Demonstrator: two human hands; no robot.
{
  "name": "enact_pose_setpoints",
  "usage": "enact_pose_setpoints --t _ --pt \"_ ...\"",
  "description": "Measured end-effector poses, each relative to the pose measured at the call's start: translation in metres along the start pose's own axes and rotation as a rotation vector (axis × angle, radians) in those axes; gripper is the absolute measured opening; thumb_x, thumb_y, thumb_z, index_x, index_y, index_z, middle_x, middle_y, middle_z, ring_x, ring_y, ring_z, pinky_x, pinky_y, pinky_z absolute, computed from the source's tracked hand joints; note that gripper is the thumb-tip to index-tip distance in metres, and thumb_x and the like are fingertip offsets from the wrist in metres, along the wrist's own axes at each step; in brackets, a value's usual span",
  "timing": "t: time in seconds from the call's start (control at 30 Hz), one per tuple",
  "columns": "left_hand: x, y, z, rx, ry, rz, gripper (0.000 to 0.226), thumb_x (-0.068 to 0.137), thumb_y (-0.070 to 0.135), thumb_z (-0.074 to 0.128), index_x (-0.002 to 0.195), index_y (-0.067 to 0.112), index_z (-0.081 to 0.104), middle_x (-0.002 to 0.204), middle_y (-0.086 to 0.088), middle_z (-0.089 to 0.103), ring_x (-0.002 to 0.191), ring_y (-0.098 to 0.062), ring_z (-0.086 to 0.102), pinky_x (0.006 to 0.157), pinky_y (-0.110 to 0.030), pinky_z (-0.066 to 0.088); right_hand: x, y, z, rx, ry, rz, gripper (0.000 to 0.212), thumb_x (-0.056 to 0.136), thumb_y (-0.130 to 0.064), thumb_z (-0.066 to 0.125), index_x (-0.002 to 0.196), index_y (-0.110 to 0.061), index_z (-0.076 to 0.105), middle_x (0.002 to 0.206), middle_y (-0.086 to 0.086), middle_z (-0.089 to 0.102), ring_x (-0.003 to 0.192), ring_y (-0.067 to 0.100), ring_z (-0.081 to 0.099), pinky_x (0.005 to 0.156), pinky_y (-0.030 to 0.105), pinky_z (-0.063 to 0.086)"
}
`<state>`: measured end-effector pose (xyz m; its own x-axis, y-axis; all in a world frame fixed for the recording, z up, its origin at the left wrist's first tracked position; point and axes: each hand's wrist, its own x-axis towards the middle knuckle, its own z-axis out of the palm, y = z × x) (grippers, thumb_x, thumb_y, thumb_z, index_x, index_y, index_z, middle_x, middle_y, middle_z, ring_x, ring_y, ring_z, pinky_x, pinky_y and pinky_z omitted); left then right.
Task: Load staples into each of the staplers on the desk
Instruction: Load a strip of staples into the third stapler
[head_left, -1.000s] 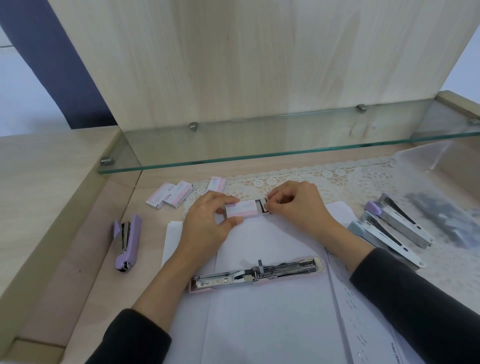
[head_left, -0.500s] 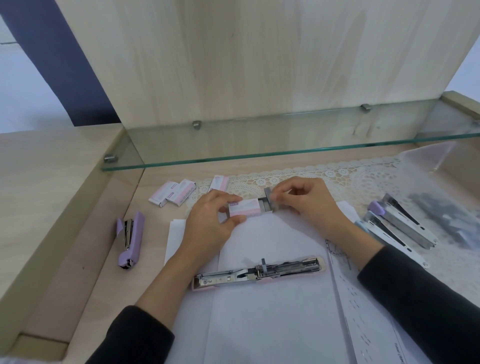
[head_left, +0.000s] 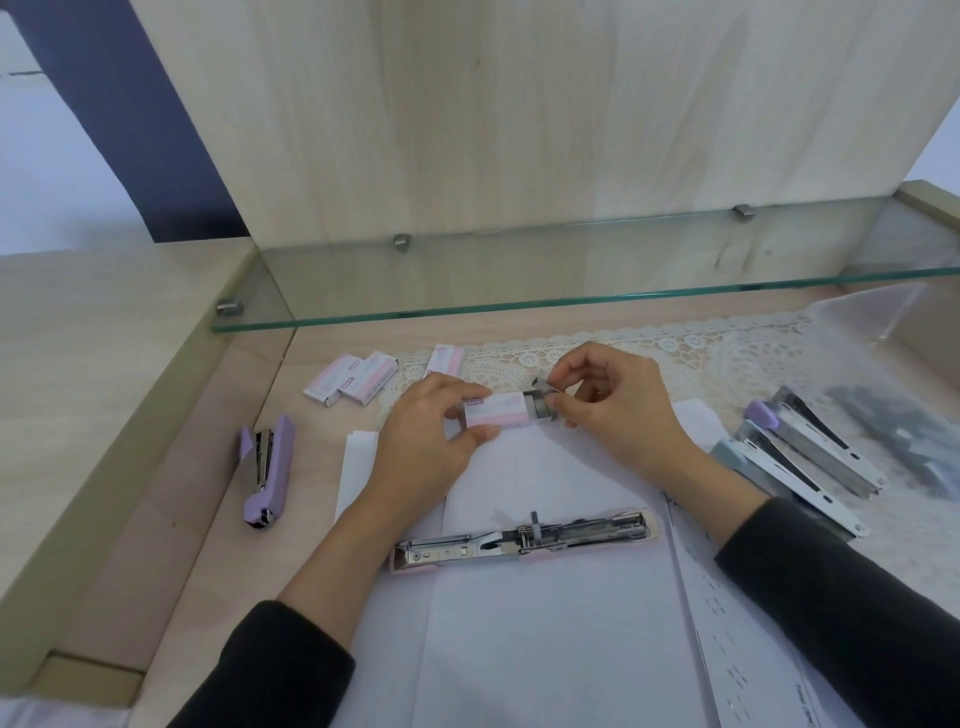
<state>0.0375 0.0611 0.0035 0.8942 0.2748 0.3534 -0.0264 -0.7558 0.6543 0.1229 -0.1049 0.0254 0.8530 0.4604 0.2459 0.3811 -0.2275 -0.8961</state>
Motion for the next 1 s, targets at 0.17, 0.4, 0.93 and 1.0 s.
enact_pose_setpoints --t 0.17,0.4,0.93,1.0 --pt "0.0 0.0 0.0 0.004 0.004 -0.003 0.029 0.073 0.016 0.074 0.101 0.016 0.067 0.097 0.005 0.056 0.074 0.004 0.048 0.081 -0.023 0.04 0.001 0.005 0.003 -0.105 -0.002 -0.031 0.019 0.068 0.0 0.072 0.071 -0.017 0.065 0.068 -0.007 0.062 0.05 0.008 0.047 0.049 0.007 0.036" --pt "0.0 0.001 0.0 0.033 -0.002 0.002 0.031 0.073 0.022 0.075 0.102 0.019 0.067 0.1 0.002 0.059 0.08 -0.009 0.051 0.084 -0.029 0.043 0.001 0.004 0.002 -0.06 0.005 -0.074 0.009 0.073 -0.007 0.071 0.077 -0.015 0.072 0.065 -0.007 0.063 0.049 0.006 0.046 0.05 0.007 0.037" --pt "0.001 0.011 0.0 -0.025 0.118 0.207 0.03 0.073 0.042 0.06 0.081 0.016 0.073 0.077 0.002 0.07 0.077 -0.007 0.054 0.072 -0.03 0.044 -0.003 -0.005 0.004 0.175 -0.121 0.003 0.01 0.071 -0.003 0.072 0.078 -0.01 0.072 0.055 0.0 0.063 0.039 0.004 0.047 0.047 0.012 0.043" --pt "0.001 0.011 0.0 -0.029 0.113 0.205 0.029 0.073 0.041 0.06 0.082 0.016 0.073 0.076 0.001 0.07 0.076 -0.007 0.054 0.071 -0.028 0.044 -0.003 -0.005 0.005 0.163 -0.132 0.031 0.015 0.066 -0.004 0.077 0.078 -0.011 0.072 0.054 -0.004 0.064 0.041 0.003 0.049 0.049 0.011 0.044"
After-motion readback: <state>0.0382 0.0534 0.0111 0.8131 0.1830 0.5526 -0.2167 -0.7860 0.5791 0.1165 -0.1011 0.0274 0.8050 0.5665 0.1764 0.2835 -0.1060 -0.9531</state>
